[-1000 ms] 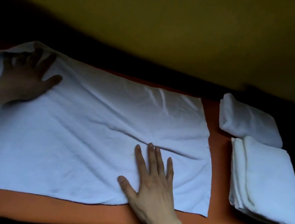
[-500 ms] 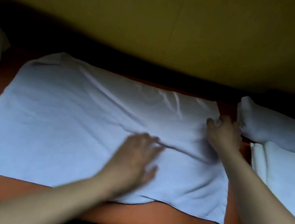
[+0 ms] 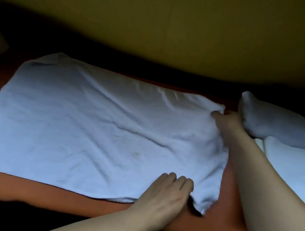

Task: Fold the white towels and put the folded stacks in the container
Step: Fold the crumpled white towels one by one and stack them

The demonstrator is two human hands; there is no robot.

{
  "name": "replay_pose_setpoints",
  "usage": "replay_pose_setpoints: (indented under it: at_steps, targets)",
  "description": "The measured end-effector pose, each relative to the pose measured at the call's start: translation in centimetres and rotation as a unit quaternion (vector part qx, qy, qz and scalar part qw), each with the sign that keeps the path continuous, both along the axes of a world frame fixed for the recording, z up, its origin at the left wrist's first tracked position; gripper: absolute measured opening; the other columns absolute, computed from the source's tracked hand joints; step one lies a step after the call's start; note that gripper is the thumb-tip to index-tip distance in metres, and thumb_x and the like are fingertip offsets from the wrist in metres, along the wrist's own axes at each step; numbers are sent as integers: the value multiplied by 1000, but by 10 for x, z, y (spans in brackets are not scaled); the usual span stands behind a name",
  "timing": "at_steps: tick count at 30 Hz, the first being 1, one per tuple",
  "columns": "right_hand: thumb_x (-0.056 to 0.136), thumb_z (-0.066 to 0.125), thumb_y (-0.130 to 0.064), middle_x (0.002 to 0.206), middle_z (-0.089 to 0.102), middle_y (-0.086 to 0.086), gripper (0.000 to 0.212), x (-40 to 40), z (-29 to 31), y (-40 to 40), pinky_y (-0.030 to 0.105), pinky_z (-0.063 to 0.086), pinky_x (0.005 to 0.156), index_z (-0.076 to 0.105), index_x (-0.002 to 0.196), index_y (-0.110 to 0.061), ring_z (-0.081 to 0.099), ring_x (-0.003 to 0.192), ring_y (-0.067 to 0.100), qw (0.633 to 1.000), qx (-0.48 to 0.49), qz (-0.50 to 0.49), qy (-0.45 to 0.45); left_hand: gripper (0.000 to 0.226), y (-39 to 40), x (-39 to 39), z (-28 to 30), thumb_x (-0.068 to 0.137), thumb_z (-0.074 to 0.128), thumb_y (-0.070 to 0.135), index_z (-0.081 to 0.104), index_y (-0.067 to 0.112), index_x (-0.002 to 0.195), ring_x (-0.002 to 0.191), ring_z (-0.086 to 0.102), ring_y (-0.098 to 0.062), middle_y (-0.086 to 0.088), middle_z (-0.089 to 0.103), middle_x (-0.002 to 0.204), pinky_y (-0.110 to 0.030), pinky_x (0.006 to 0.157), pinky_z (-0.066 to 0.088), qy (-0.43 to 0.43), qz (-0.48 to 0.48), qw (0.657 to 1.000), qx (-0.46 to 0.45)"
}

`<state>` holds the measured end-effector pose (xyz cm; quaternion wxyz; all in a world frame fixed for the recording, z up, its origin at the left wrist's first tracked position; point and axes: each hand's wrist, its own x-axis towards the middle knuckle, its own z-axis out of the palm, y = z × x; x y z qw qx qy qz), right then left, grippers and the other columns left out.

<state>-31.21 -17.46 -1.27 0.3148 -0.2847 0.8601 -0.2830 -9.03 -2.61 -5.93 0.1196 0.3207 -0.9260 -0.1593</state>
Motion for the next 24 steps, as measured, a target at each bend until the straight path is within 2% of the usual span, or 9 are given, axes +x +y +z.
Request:
replay_pose_setpoints:
  at_steps: [2,4,8,10,13,15,18,21,24]
  targets:
    - [92,65,-22,114,65,13,36,0,11,10,36,50,91,63,121,-2,62,107,28,995,-88,-35,-16,14,9,8,18,90,50,17,46,17,103,70,51,-29,-2,52,77,-39,62,39,40,38,988,144]
    - [89,68,-16,112,64,7,37,-2,26,22,32,50,87,64,124,-4,62,100,25,989,-137,-53,-29,13,24,15,42,95,45,24,38,19,105,77,52,-29,-3,55,84,-41,69,41,89,41,953,287]
    - [89,69,-21,114,67,13,39,-10,60,44,31,48,79,65,124,-4,63,91,26,983,-154,-87,-55,11,49,14,85,96,45,27,35,25,101,90,56,-30,-8,60,102,-34,70,37,114,19,922,369]
    - [91,68,-22,115,66,14,36,-17,79,57,32,48,81,66,122,-4,61,93,26,980,-165,-100,-53,15,61,7,102,95,45,36,33,28,94,86,54,-33,-9,59,100,-36,69,36,114,34,910,397]
    - [94,65,-19,111,61,8,40,-25,108,78,35,49,86,61,130,-3,60,97,27,970,-195,-123,-81,26,76,3,121,88,42,50,33,26,86,76,47,-29,-5,57,87,-38,64,37,161,80,899,399]
    - [94,65,-21,108,64,8,39,-23,128,90,36,52,82,60,128,-3,64,94,27,959,-217,-144,-110,24,80,8,128,82,38,52,41,28,81,71,53,-23,1,60,78,-38,69,46,209,113,886,398]
    - [96,62,-23,97,66,10,25,-4,141,92,33,53,67,60,113,-5,66,80,21,946,-243,-154,-149,33,78,36,136,79,30,62,46,35,69,62,50,-4,11,53,65,-22,70,45,261,158,879,367]
    - [93,60,-31,95,68,14,23,28,135,75,30,52,61,63,97,-9,68,89,28,940,-237,-145,-199,35,71,81,134,91,37,56,52,24,87,80,59,-20,3,60,77,-31,73,47,292,186,893,288]
    - [99,55,-23,87,62,10,19,78,131,53,35,56,78,56,83,-14,63,99,26,940,-235,-114,-218,19,60,134,126,93,49,44,51,26,85,76,59,-16,8,59,73,-35,72,49,318,229,881,266]
